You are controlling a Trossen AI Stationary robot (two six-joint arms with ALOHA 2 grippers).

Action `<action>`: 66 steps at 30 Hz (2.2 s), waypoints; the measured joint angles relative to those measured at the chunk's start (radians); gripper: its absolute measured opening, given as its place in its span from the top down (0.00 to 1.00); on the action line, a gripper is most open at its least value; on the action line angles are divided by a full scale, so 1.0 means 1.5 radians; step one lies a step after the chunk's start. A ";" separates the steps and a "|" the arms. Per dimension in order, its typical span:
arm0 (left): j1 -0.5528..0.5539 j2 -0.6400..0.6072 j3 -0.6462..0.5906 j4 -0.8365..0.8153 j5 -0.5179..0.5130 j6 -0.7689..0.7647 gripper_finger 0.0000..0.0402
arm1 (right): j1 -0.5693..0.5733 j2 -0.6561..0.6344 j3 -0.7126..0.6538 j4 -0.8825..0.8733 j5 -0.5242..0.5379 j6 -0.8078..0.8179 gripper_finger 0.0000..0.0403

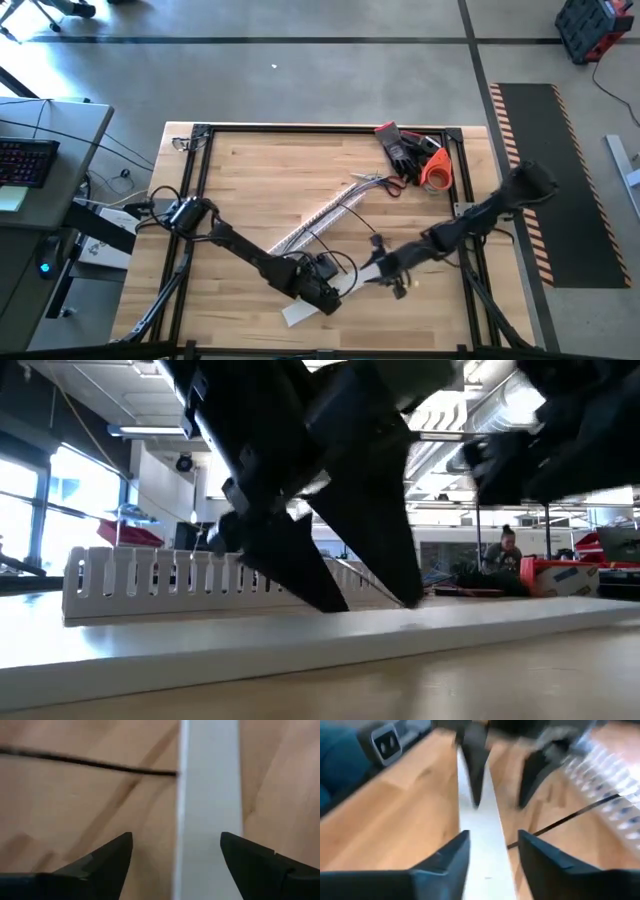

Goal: Ziptie cables
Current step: Close the white cable duct

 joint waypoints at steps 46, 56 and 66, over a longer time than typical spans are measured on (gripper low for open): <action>-0.144 -0.348 -0.014 -0.629 -0.385 -0.290 0.66 | -0.156 0.128 0.312 -0.278 -0.092 -0.281 0.99; -0.112 -0.471 -0.175 -0.570 -0.406 -0.256 0.93 | -0.236 0.115 0.363 -0.386 -0.354 -0.312 1.00; -0.136 -0.459 -0.301 -0.370 -0.399 -0.257 0.99 | -0.171 0.176 0.201 0.011 -0.340 -0.184 0.94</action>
